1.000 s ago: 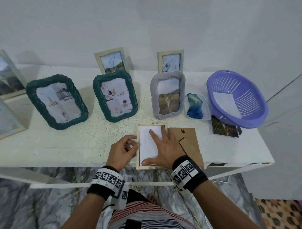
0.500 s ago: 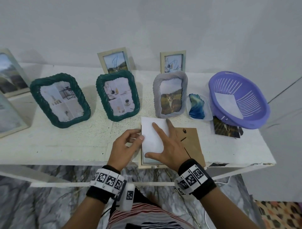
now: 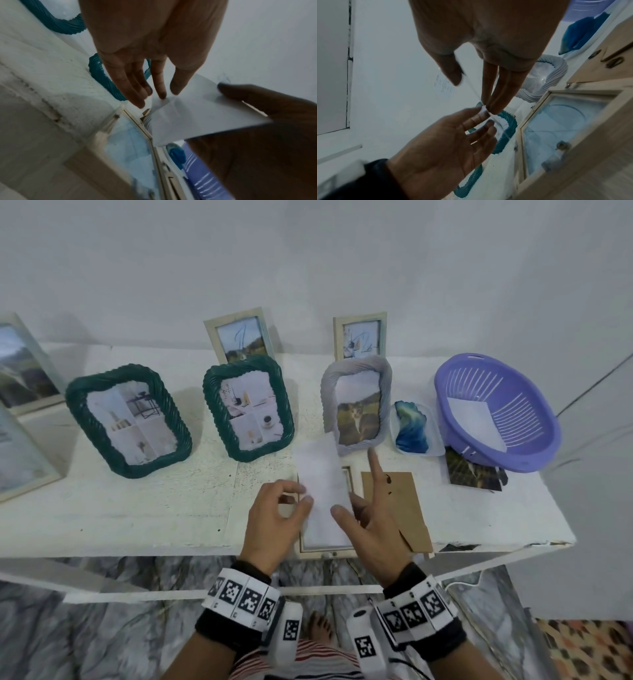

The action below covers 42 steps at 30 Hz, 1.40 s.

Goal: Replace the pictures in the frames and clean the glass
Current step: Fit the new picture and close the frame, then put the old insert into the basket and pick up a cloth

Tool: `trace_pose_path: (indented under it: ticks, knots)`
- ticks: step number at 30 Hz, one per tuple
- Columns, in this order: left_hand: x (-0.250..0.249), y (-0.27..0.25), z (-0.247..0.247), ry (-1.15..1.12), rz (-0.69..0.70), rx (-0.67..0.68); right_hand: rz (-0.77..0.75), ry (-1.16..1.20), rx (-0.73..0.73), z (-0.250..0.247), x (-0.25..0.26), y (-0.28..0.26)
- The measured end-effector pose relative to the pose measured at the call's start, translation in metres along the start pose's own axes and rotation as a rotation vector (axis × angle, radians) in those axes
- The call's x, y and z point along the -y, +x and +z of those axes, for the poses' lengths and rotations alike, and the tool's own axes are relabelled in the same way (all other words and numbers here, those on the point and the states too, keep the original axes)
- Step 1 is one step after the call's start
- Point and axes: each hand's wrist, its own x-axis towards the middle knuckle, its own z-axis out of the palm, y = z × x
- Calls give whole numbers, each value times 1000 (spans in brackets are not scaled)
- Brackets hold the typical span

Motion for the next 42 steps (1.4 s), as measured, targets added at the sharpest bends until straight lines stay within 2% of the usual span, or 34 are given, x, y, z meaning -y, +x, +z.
trace_pose_path:
  ticks: [2,5,7,9,13,16,21,23,26,28,31,35,42]
  knots:
    - [-10,-5,-2,-104,-23,98,16,-71,-4,3,1,1]
    - [-24,-12,-10,-420,-230,257,15,-108,5,7,1,1]
    - [-25,-12,-14,-541,-311,298,19,-156,-12,9,2,-1]
    - [-19,-9,-14,-531,-308,299,18,-216,-16,9,2,0]
    - [-10,2,-5,-332,-178,243,-33,-420,2,-5,12,2]
    - [-17,8,11,-262,-121,263,-113,-686,-111,-45,15,9]
    - [-36,19,51,-240,-112,283,-209,-1245,-384,-152,23,33]
    - [-43,24,72,-213,-109,295,-133,-1427,-392,-197,27,41]
    - [-54,33,109,-199,-115,294,29,-1562,-306,-244,29,46]
    - [-59,38,135,-198,-143,285,48,-1587,-211,-261,34,45]
    - [-65,42,172,-208,-183,248,-48,-1513,-132,-283,42,47]
    - [-77,49,219,-234,-264,208,-168,-1330,-131,-316,60,56]
    - [-83,76,282,-124,-323,206,-194,-1144,-106,-350,74,68]
